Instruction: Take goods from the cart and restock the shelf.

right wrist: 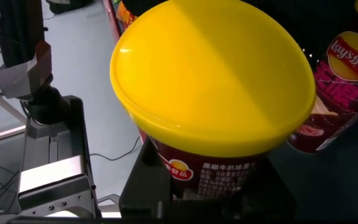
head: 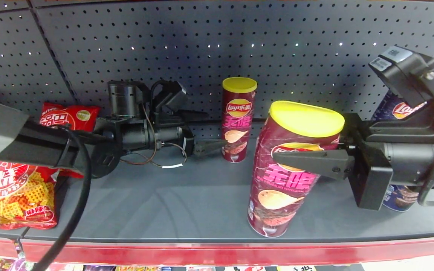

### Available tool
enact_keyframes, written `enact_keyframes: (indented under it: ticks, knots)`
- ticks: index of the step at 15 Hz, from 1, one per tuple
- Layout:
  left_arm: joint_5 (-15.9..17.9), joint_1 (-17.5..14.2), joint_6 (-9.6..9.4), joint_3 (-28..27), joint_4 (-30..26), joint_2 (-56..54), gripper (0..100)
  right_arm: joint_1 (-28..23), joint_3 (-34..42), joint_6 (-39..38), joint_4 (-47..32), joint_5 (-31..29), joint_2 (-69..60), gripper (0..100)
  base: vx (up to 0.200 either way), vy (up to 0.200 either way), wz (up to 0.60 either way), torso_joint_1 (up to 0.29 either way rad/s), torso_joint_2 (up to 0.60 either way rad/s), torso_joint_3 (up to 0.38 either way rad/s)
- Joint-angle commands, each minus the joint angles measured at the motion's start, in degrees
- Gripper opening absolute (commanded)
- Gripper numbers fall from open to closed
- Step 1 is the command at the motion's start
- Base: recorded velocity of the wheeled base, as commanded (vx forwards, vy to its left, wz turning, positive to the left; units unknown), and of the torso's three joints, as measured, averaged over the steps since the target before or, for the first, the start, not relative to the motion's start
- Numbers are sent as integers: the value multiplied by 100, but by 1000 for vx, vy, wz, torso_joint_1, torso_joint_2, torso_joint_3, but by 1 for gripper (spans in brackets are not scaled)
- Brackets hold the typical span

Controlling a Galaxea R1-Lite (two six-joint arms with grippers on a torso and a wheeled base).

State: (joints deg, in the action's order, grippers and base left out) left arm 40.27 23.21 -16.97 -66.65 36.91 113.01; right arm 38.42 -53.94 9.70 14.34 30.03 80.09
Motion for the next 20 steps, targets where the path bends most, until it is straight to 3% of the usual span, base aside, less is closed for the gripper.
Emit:
enact_keyframes:
  ticks: [1,8,20]
  knots:
    - [-19,43,1,-226,0,292,100,-37,-2,-4,-1,3,6,0,0,0,0,0,0,0]
    - [8,289,1,-762,9,767,100,-72,42,-48,-1,3,-2,0,0,0,0,0,0,0]
    - [16,307,1,-1755,9,1505,100,-160,-11,-56,25,12,182,0,0,0,0,0,0,0]
